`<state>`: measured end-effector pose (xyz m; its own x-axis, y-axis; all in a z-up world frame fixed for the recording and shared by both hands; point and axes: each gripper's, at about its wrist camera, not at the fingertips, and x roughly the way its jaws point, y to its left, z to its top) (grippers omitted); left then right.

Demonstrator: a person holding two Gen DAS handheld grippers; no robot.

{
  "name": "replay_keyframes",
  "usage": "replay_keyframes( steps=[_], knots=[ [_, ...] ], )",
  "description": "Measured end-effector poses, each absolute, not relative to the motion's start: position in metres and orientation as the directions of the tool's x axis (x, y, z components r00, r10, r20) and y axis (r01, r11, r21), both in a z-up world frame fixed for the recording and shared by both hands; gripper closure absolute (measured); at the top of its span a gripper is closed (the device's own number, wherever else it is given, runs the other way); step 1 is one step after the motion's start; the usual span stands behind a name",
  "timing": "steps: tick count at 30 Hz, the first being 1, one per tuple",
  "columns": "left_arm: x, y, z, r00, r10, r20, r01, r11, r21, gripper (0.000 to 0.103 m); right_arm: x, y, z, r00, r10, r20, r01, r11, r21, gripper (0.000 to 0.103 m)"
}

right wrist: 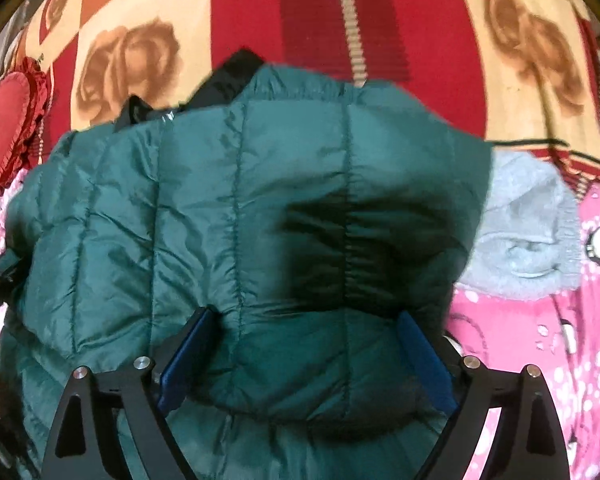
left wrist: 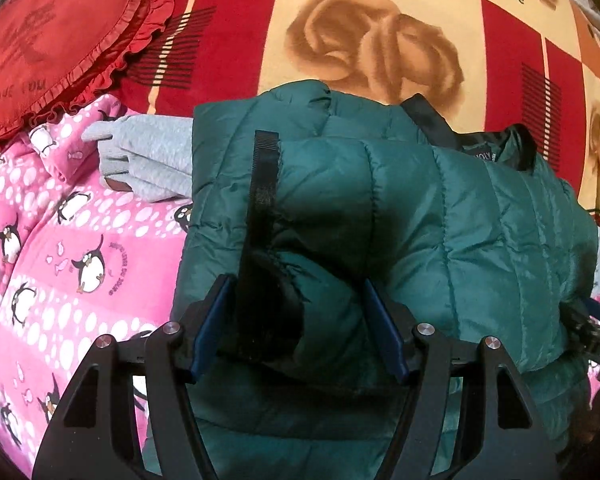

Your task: Fold large clothes

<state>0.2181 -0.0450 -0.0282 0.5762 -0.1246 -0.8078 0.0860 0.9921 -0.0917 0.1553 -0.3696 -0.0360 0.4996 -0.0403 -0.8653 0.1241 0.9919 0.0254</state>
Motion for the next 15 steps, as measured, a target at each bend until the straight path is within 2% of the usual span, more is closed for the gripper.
replay_keyframes(
  steps=[8, 15],
  knots=[
    [0.223, -0.048, -0.034, 0.564, -0.116, -0.817, 0.085, 0.993, -0.083, 0.033, 0.152, -0.366, -0.013, 0.568, -0.057, -0.821, 0.14, 0.99, 0.028, 0.012],
    [0.228, -0.053, -0.043, 0.558, -0.113, -0.822, 0.086, 0.993, -0.078, 0.025, 0.191, -0.366, -0.051, 0.51, -0.086, -0.856, 0.173, 0.985, 0.004, 0.01]
  ],
)
